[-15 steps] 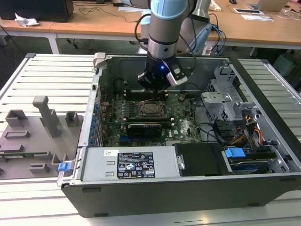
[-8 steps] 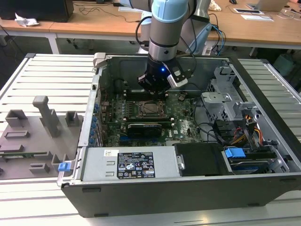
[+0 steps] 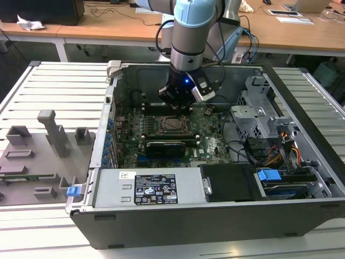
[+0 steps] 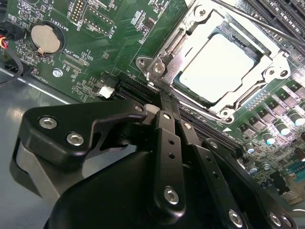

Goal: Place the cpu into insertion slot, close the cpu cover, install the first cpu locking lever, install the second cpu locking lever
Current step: 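Install the first cpu locking lever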

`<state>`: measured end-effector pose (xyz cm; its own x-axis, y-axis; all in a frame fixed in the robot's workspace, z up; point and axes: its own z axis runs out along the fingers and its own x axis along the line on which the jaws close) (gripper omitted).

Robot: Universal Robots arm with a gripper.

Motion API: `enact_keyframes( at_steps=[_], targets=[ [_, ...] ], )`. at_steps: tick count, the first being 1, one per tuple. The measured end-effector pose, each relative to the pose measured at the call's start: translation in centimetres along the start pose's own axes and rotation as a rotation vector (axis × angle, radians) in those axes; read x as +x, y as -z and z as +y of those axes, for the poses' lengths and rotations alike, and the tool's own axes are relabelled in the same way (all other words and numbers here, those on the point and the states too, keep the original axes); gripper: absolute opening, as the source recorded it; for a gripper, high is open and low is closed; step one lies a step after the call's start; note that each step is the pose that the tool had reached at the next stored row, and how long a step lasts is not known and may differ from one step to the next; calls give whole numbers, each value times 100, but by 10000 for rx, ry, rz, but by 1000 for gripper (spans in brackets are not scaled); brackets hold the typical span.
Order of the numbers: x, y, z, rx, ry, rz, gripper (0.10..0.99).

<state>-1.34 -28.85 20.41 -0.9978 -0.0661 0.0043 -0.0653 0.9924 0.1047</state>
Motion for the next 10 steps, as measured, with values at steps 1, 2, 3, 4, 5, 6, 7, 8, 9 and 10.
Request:
enact_keyframes(
  at_steps=[1, 2, 3, 4, 5, 6, 7, 8, 9, 10],
  targets=[
    [0, 0, 0, 0, 0, 0, 110],
    [0, 0, 0, 0, 0, 0, 110],
    [-1, 0, 0, 0, 0, 0, 110],
    [-1, 0, 0, 0, 1, 0, 110],
    [-1, 0, 0, -1, 0, 0, 110],
    [-1, 0, 0, -2, 0, -1, 110],
    [-1, 2, 1, -4, 0, -2, 110],
    [-1, 4, 1, -3, 1, -2, 110],
    [-1, 4, 1, -2, 0, -2, 110],
    [-1, 5, 1, -1, 0, -1, 110]
  ],
)
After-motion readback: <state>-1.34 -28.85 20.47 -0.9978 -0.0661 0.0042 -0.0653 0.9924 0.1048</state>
